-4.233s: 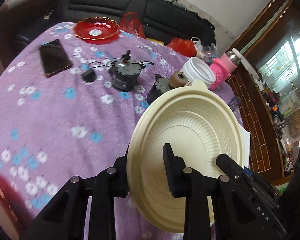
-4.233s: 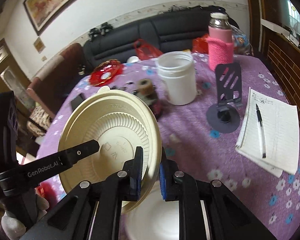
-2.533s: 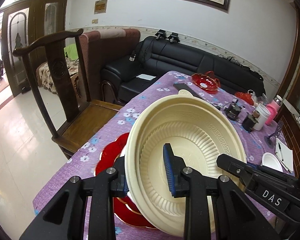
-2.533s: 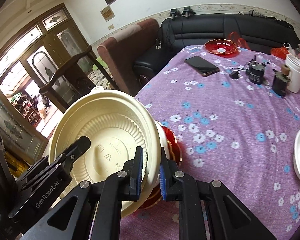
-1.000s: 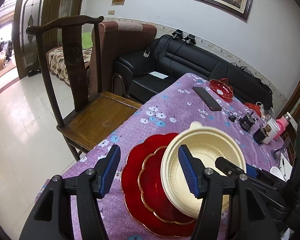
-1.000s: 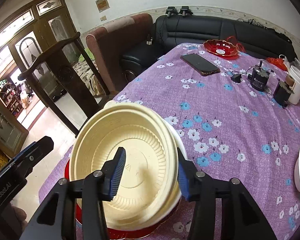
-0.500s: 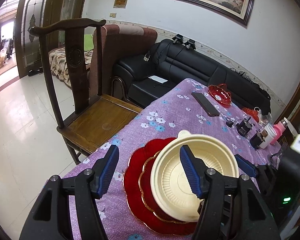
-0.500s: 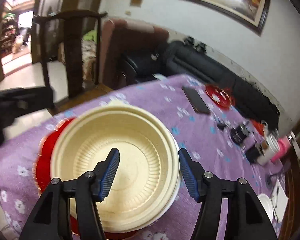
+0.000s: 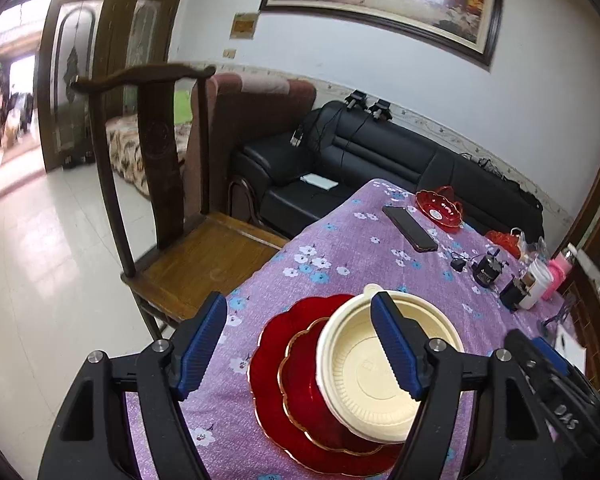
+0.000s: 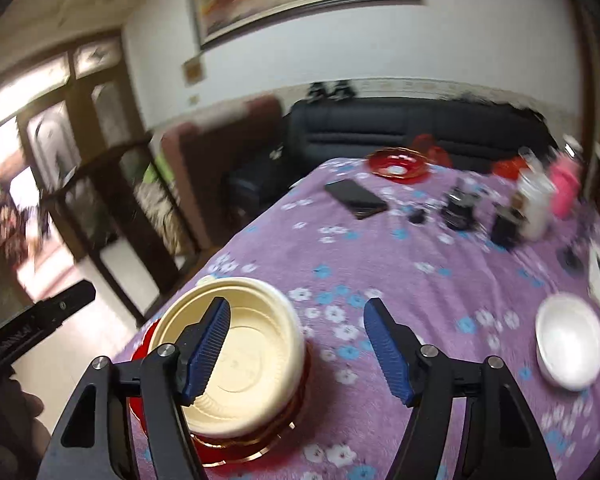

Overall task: Organize plates and bowls
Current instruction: 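Lower the beige bowl onto the plate stack and open the right tool, then withdraw the right tool and move it toward the white bowl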

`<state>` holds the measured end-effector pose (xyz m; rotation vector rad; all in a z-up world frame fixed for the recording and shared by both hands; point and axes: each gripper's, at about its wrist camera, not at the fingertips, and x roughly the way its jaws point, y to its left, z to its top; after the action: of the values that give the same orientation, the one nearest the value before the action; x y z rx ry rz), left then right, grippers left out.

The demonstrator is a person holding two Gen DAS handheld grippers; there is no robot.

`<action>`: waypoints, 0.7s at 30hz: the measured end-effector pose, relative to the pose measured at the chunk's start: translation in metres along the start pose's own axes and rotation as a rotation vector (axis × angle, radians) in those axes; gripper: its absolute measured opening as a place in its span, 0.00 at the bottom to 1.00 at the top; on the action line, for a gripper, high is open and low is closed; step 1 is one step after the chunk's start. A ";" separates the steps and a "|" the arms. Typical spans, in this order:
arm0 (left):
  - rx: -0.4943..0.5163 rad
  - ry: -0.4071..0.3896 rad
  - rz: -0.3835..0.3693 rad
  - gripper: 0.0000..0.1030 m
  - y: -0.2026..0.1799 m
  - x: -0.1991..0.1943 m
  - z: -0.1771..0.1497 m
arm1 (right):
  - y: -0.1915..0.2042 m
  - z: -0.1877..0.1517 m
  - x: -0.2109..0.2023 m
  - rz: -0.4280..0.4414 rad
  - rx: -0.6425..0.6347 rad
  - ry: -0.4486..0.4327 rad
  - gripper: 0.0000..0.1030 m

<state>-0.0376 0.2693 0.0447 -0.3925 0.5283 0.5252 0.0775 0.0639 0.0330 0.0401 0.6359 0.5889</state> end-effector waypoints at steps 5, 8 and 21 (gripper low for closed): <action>0.095 -0.068 -0.011 0.80 -0.033 -0.019 -0.016 | -0.036 -0.025 -0.021 -0.062 0.116 -0.056 0.75; 0.155 -0.098 0.004 0.81 -0.053 -0.032 -0.020 | -0.055 -0.034 -0.024 -0.071 0.168 -0.072 0.75; 0.258 -0.190 -0.012 0.91 -0.112 -0.071 -0.042 | -0.095 -0.057 -0.039 -0.205 0.136 -0.158 0.78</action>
<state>-0.0425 0.1337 0.0763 -0.0983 0.4034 0.4699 0.0678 -0.0442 -0.0122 0.1462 0.5182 0.3397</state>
